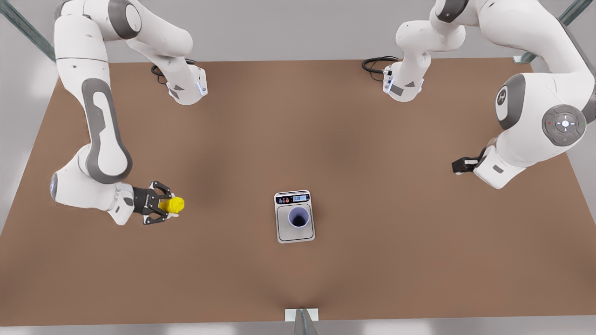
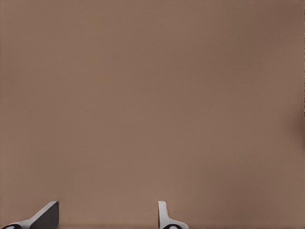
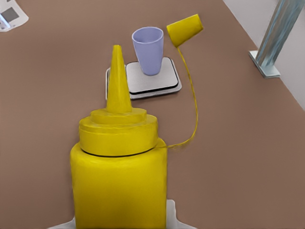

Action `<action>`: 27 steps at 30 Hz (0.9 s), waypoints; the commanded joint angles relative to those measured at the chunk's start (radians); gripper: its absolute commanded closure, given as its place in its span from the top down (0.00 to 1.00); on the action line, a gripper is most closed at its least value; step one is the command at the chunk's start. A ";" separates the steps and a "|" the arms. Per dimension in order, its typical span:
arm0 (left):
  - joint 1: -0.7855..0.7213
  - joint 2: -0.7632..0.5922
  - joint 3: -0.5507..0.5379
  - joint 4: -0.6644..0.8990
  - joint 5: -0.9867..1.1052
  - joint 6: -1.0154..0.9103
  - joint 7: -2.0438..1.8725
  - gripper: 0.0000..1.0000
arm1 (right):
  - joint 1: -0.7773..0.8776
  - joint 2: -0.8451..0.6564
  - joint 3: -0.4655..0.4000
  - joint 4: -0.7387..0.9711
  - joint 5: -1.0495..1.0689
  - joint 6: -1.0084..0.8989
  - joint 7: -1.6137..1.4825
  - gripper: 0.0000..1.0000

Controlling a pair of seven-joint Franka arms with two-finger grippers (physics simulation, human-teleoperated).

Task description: Move cup to the weight, pick up sauce bottle, pour sauce

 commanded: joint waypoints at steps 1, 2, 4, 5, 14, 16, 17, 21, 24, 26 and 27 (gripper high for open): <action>0.001 0.000 0.000 0.000 0.000 0.000 0.000 1.00 | 0.011 0.000 0.000 0.005 -0.018 0.000 0.029 0.50; 0.001 0.000 0.000 0.000 0.000 0.000 0.000 1.00 | 0.031 0.002 0.000 0.023 -0.037 0.001 0.060 0.50; 0.001 0.000 0.000 0.000 0.000 -0.002 0.000 1.00 | 0.071 0.002 0.000 0.043 -0.115 0.003 0.158 0.50; 0.001 0.001 0.000 -0.002 0.000 -0.002 0.000 1.00 | 0.101 0.002 -0.001 0.057 -0.158 0.006 0.198 0.50; 0.001 0.006 0.000 -0.002 0.000 -0.002 0.000 1.00 | 0.260 0.002 -0.011 0.108 -0.374 0.014 0.488 0.52; 0.001 0.006 0.000 -0.002 0.000 -0.002 0.000 1.00 | 0.291 0.002 -0.009 0.109 -0.422 0.029 0.542 0.52; 0.001 0.008 0.000 -0.002 0.000 -0.002 0.000 1.00 | 0.301 0.002 -0.009 0.125 -0.451 0.035 0.568 0.52; 0.001 0.008 0.000 -0.002 0.000 -0.002 0.000 1.00 | 0.377 0.011 -0.029 0.161 -0.489 0.043 0.675 0.52; 0.001 0.012 0.000 -0.002 0.000 -0.002 0.000 1.00 | 0.493 0.035 -0.116 0.200 -0.488 0.058 0.735 0.52; 0.001 0.012 0.000 -0.002 0.000 -0.003 0.000 1.00 | 0.535 0.061 -0.133 0.218 -0.489 0.072 0.758 0.52; 0.001 0.012 0.000 -0.002 0.000 -0.005 0.000 1.00 | 0.547 0.072 -0.135 0.231 -0.491 0.074 0.775 0.51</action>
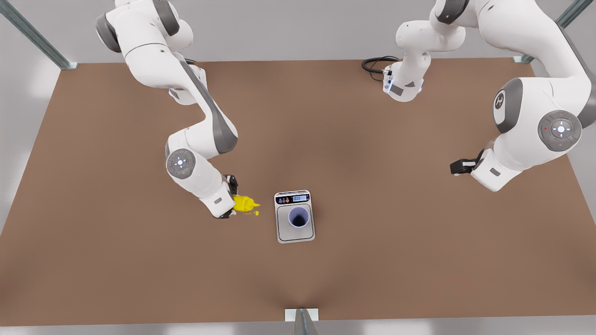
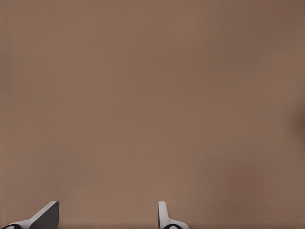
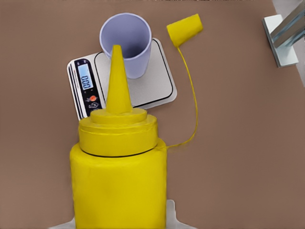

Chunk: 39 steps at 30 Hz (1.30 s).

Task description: Move cup to the weight, pick up sauce bottle, pour sauce

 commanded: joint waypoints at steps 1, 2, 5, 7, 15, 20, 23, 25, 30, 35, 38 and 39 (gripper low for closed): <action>0.000 0.000 0.000 0.000 0.000 0.000 0.000 1.00 | 0.006 0.002 -0.002 0.000 -0.003 0.001 0.002 0.51; 0.000 0.001 0.000 0.000 0.000 0.000 0.000 1.00 | 0.055 0.012 -0.055 0.014 -0.003 0.004 0.008 0.51; 0.000 0.003 0.000 0.000 0.000 0.000 0.000 1.00 | 0.106 0.024 -0.095 0.020 -0.017 0.004 0.007 0.51; 0.002 0.003 0.000 0.000 0.000 0.000 0.000 1.00 | 0.149 0.044 -0.123 0.037 -0.026 0.004 0.022 0.51; 0.002 0.003 0.000 -0.021 -0.001 0.000 0.000 1.00 | 0.252 0.191 -0.213 0.217 -0.018 0.006 0.083 0.52; 0.002 0.003 0.000 -0.021 -0.001 0.000 0.000 1.00 | 0.295 0.220 -0.250 0.259 -0.006 0.011 0.122 0.52; 0.002 0.003 0.000 -0.023 -0.001 0.003 0.000 1.00 | 0.303 0.234 -0.255 0.281 -0.001 0.009 0.145 0.52; 0.002 0.003 0.000 -0.023 -0.001 0.006 0.000 1.00 | 0.318 0.234 -0.256 0.283 -0.001 0.009 0.151 0.52; 0.002 0.003 0.000 -0.031 -0.001 0.006 0.000 1.00 | 0.385 0.234 -0.318 0.290 -0.009 -0.035 0.206 0.52; 0.002 0.003 0.000 -0.031 -0.003 0.006 0.000 1.00 | 0.427 0.242 -0.368 0.304 -0.009 -0.111 0.243 0.52; 0.002 0.003 0.002 -0.031 -0.003 0.006 0.000 1.00 | 0.436 0.245 -0.376 0.304 -0.011 -0.123 0.243 0.52; 0.002 0.003 0.000 -0.031 -0.003 0.005 0.000 1.00 | 0.441 0.245 -0.387 0.304 -0.009 -0.129 0.243 0.53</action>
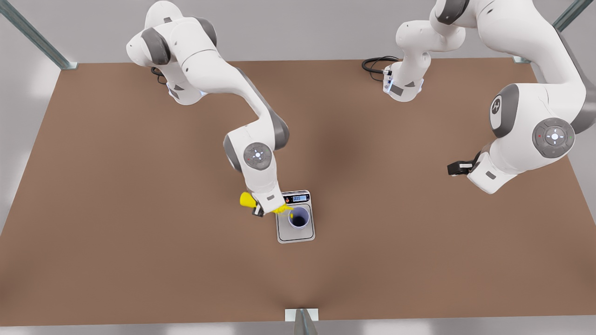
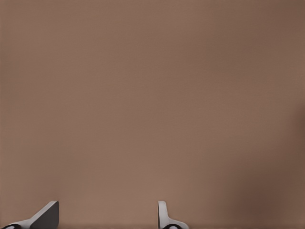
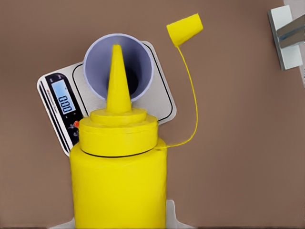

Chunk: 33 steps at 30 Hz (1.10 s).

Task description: Move cup to the weight, pick up sauce bottle, pour sauce

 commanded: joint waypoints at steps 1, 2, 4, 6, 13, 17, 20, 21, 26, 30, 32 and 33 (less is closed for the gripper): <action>0.000 0.000 0.000 0.000 0.000 0.000 -0.001 1.00 | 0.000 0.000 0.000 0.000 -0.002 -0.003 0.002 0.53; 0.000 0.000 0.000 -0.002 0.000 0.001 0.001 1.00 | 0.000 0.000 0.000 0.000 -0.004 -0.006 0.001 0.53; 0.000 0.000 0.000 -0.008 0.000 0.001 0.001 1.00 | 0.003 0.000 -0.006 0.001 -0.004 -0.026 0.004 0.53; 0.000 0.000 0.002 -0.012 0.000 0.001 0.001 1.00 | 0.015 0.000 -0.019 0.001 -0.004 -0.027 0.004 0.54; 0.000 0.000 0.000 -0.012 0.000 0.003 0.001 1.00 | 0.028 -0.003 -0.055 0.000 -0.002 -0.049 0.002 0.54; -0.001 0.000 0.000 -0.012 0.000 0.003 0.001 1.00 | -0.049 -0.018 -0.042 0.000 0.050 -0.101 -0.016 0.54; -0.001 -0.002 0.000 -0.012 0.000 0.003 0.001 1.00 | -0.090 -0.034 -0.042 -0.005 0.097 -0.106 -0.047 0.54; -0.001 -0.002 0.000 -0.012 0.000 0.003 0.001 1.00 | -0.095 -0.040 -0.042 -0.006 0.099 -0.106 -0.054 0.54; -0.001 -0.002 0.000 -0.011 0.000 0.003 0.001 1.00 | -0.149 -0.057 -0.043 -0.025 0.174 -0.107 -0.123 0.54; -0.001 0.000 0.000 -0.012 -0.002 0.005 -0.001 1.00 | -0.201 -0.081 -0.042 -0.058 0.233 -0.107 -0.180 0.54; 0.000 0.000 0.000 -0.012 -0.002 0.005 -0.001 1.00 | -0.241 -0.083 -0.042 -0.074 0.297 -0.107 -0.246 0.54; -0.001 0.000 0.000 -0.012 -0.002 0.001 -0.001 1.00 | -0.267 -0.083 -0.042 -0.103 0.349 -0.107 -0.289 0.54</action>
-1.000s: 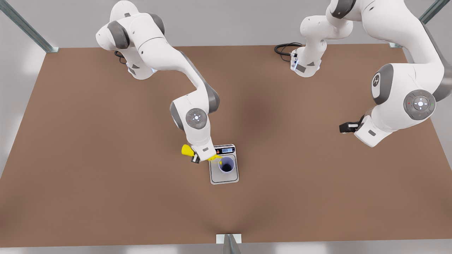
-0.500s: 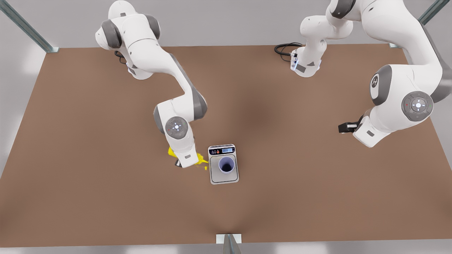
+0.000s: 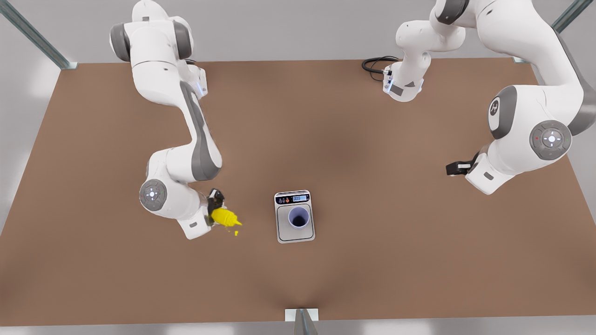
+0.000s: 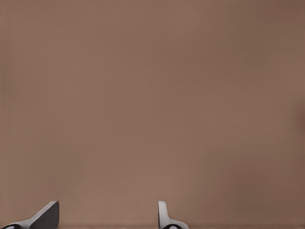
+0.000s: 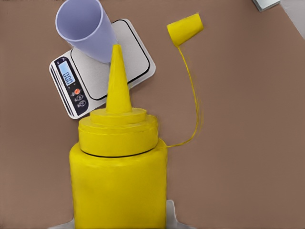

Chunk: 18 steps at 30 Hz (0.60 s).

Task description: Move cup to the weight, pick up sauce bottle, pour sauce

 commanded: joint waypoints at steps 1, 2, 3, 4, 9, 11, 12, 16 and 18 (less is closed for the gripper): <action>0.000 0.000 0.000 0.000 0.000 0.000 0.000 1.00 | -0.010 0.000 0.000 -0.007 0.019 0.000 -0.020 0.54; 0.002 0.000 0.002 0.000 0.000 0.001 0.000 1.00 | -0.029 0.000 0.000 -0.023 0.053 0.000 -0.061 0.54; 0.002 0.000 0.000 0.000 0.001 0.003 0.000 1.00 | -0.046 -0.011 0.000 -0.039 0.070 0.000 -0.104 0.54; 0.002 0.000 0.002 0.000 0.000 0.003 0.000 1.00 | -0.058 -0.023 -0.001 -0.060 0.073 0.000 -0.129 0.54; 0.002 0.000 0.000 0.000 0.000 0.004 -0.002 1.00 | -0.112 -0.031 0.000 -0.111 0.171 0.004 -0.248 0.54; 0.000 0.000 0.000 0.000 0.000 0.004 0.000 1.00 | -0.130 -0.029 -0.001 -0.115 0.188 0.007 -0.288 0.54; 0.000 0.000 0.000 0.000 0.001 0.003 -0.002 1.00 | -0.141 -0.028 0.000 -0.115 0.197 0.011 -0.313 0.54; 0.000 0.012 0.000 0.000 0.000 0.014 0.000 1.00 | -0.184 -0.028 0.000 -0.142 0.263 0.014 -0.425 0.54; 0.000 0.014 0.000 0.000 0.001 0.014 0.000 1.00 | -0.217 -0.028 0.000 -0.157 0.306 0.014 -0.498 0.54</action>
